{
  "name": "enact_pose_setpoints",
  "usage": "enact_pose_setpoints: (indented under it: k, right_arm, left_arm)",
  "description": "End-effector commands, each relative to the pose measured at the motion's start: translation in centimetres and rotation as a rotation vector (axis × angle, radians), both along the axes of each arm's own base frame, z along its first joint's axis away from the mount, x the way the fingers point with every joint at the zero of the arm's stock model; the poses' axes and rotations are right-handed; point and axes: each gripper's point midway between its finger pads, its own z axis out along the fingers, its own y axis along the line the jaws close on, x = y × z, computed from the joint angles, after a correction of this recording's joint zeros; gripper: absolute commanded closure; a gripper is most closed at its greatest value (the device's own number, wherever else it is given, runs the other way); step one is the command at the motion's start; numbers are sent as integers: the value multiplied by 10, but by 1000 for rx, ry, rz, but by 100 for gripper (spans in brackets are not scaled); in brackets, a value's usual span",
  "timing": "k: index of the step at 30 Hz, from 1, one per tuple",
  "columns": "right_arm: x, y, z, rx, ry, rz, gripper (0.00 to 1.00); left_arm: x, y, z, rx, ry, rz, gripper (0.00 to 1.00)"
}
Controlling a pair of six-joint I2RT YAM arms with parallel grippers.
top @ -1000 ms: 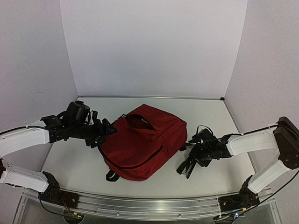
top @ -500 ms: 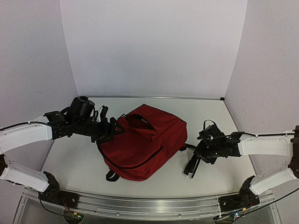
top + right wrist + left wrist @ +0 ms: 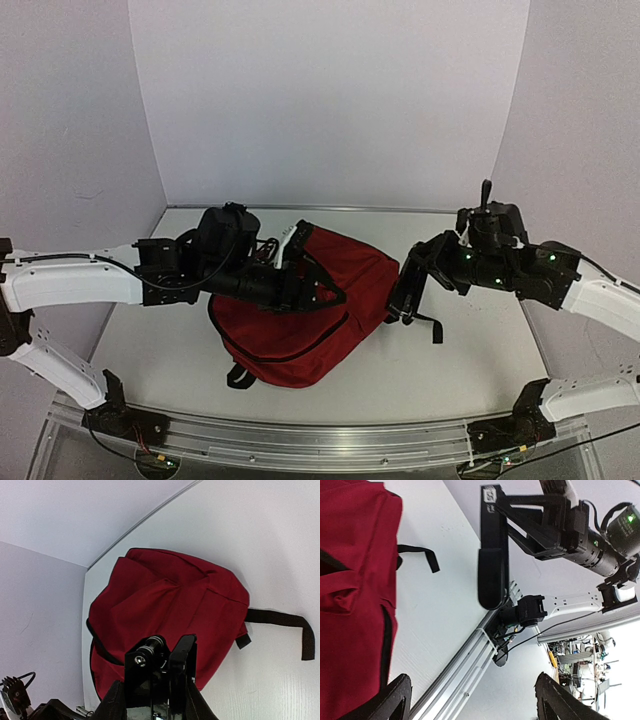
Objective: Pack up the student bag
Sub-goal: Pick up the stationery from the center of the board.
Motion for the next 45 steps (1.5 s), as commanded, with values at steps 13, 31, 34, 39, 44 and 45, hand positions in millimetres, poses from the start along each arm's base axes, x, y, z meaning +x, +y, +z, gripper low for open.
enact_pose_setpoints:
  k: [13, 31, 34, 39, 44, 45]
  right_arm:
    - [-7, 116, 102, 179, -214, 176, 100]
    - [-4, 139, 89, 152, -191, 179, 100]
    - [-5, 139, 88, 149, -190, 179, 100]
    - [-6, 134, 80, 135, -183, 172, 100]
    - [-6, 126, 70, 105, -183, 157, 85]
    - [-6, 123, 69, 92, -190, 155, 75]
  left_arm:
    - [-5, -38, 38, -127, -85, -16, 1]
    - [-1, -46, 16, -45, -35, -1, 46]
    - [1, -44, 14, -46, -35, 14, 61]
    - [5, -42, 12, -39, -24, 44, 86]
    - [10, -36, 6, -12, 3, 88, 99]
    - [12, -34, 5, -7, 13, 103, 100]
